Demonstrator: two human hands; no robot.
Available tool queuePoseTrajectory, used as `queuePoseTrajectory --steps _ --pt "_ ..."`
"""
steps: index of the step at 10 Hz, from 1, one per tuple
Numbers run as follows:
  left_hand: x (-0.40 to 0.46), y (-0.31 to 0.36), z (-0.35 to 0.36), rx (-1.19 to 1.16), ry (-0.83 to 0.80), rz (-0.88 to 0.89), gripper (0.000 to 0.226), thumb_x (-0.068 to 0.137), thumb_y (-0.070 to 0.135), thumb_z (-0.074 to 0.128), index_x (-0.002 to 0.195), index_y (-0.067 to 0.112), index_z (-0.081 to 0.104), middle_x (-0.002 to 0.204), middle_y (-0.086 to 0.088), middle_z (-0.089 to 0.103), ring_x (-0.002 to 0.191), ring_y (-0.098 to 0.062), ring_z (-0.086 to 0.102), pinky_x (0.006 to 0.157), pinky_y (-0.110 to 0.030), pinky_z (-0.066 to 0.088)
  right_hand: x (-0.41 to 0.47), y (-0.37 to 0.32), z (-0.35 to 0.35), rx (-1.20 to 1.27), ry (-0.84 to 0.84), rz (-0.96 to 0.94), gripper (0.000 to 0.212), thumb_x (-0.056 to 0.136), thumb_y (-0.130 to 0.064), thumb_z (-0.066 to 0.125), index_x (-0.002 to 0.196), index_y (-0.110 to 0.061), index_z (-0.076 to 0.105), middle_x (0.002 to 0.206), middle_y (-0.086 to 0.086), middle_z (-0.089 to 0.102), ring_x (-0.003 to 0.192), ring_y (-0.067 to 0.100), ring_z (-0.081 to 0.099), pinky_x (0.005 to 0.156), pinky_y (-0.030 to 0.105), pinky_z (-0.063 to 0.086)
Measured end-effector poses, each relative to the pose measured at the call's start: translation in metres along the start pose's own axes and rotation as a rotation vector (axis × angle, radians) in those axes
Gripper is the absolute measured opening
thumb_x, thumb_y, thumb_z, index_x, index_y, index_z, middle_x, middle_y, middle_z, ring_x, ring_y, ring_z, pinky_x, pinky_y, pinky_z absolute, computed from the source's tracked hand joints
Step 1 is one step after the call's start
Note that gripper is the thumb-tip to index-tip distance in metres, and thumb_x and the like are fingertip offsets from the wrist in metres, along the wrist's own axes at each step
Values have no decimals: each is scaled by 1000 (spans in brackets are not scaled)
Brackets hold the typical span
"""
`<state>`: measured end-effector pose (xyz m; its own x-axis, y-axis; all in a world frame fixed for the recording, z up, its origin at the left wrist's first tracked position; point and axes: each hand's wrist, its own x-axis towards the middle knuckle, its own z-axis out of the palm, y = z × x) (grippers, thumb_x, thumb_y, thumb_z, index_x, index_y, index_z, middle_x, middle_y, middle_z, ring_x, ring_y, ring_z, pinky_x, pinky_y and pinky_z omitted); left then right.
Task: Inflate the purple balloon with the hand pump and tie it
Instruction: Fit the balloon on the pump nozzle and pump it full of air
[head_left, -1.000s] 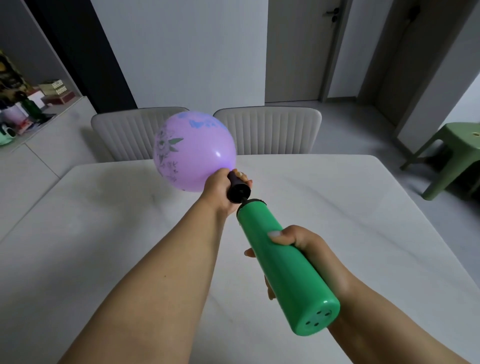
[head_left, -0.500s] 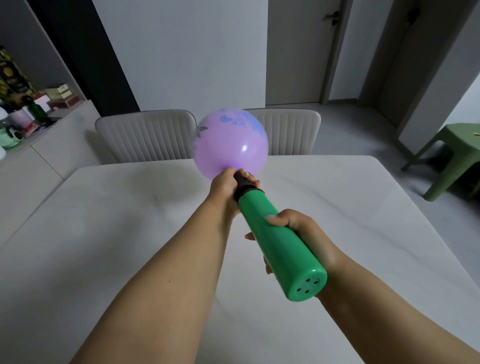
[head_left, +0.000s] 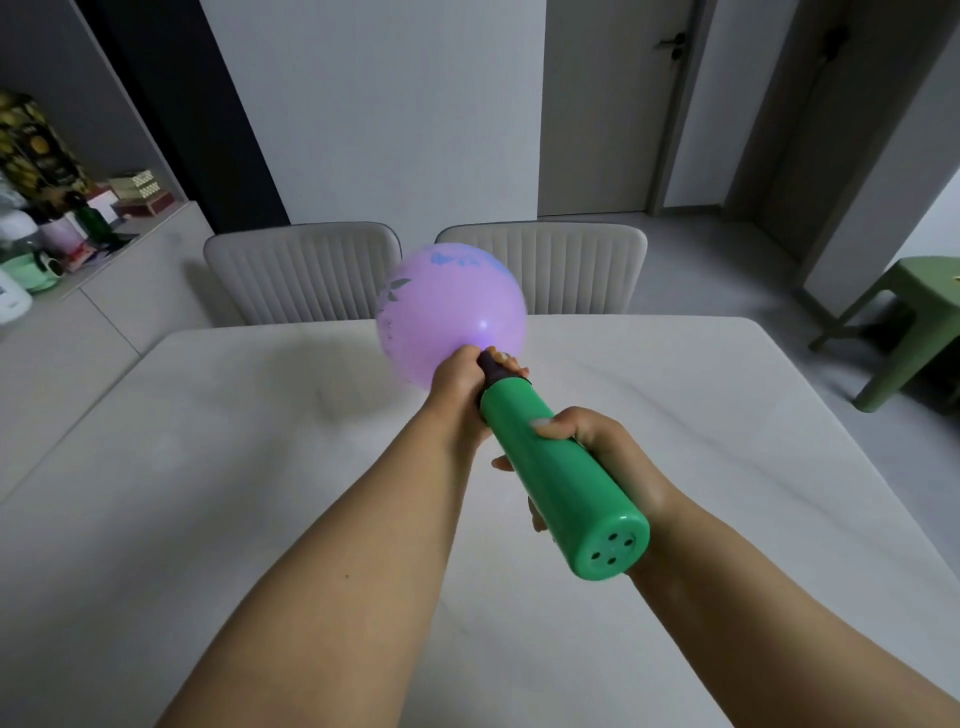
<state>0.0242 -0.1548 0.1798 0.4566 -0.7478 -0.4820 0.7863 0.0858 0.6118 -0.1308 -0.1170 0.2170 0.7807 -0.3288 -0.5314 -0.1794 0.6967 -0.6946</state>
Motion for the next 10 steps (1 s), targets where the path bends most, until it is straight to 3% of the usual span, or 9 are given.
queuePoseTrajectory --steps 1,2,3,4,5,6,7,8,10 --pt "3 1 -3 -5 -7 12 32 90 5 23 62 12 38 36 1 41 32 -14 39 41 -13 41 1 6 -2 25 19 0 51 78 -27 51 119 2 54 66 10 64 36 19 59 39 19 48" --pt "5 7 -4 -3 -8 -6 34 92 6 24 62 12 38 37 2 40 43 -14 36 47 -18 39 5 2 0 -25 -1 51 43 86 -23 47 121 2 52 43 4 64 34 16 60 37 19 48" --pt "12 17 -10 -49 -5 -1 33 92 4 24 63 12 38 40 1 41 48 -13 36 44 -13 41 5 -10 7 -267 12 98 49 85 -13 55 128 6 45 28 -5 56 28 2 56 36 14 48" --pt "18 25 -19 -108 22 -3 33 92 4 25 65 10 42 48 -2 43 51 -15 39 43 -14 46 -2 -16 12 -210 -213 248 100 19 -10 87 109 -2 44 38 5 64 32 21 62 28 23 47" --pt "19 23 -18 -121 29 -14 33 93 6 24 65 11 41 46 -2 44 53 -14 38 43 -13 46 5 -18 9 -359 -197 195 126 0 -33 91 113 0 47 67 11 73 54 24 72 33 21 49" --pt "17 12 -9 -79 47 -17 33 92 6 22 64 13 37 45 1 40 52 -13 34 44 -13 41 10 -18 4 -439 -22 32 61 77 -15 67 129 7 45 71 5 60 40 3 62 41 14 49" --pt "15 0 -5 5 21 4 32 89 3 22 62 13 37 45 -1 39 46 -16 36 46 -17 41 20 -10 -8 -126 2 65 52 67 -20 57 114 1 52 50 10 65 34 19 61 38 22 51" --pt "16 -7 -10 26 -3 15 32 89 5 24 62 12 39 41 -1 41 36 -16 40 43 -15 45 22 1 -15 -41 4 31 62 61 -27 57 115 3 52 52 9 67 38 22 62 42 25 52" --pt "19 -13 -17 -9 11 11 33 91 5 24 62 11 39 38 -1 42 39 -14 41 44 -18 50 24 12 -19 -39 0 7 46 78 -29 53 113 1 53 50 7 66 41 21 61 42 22 50"
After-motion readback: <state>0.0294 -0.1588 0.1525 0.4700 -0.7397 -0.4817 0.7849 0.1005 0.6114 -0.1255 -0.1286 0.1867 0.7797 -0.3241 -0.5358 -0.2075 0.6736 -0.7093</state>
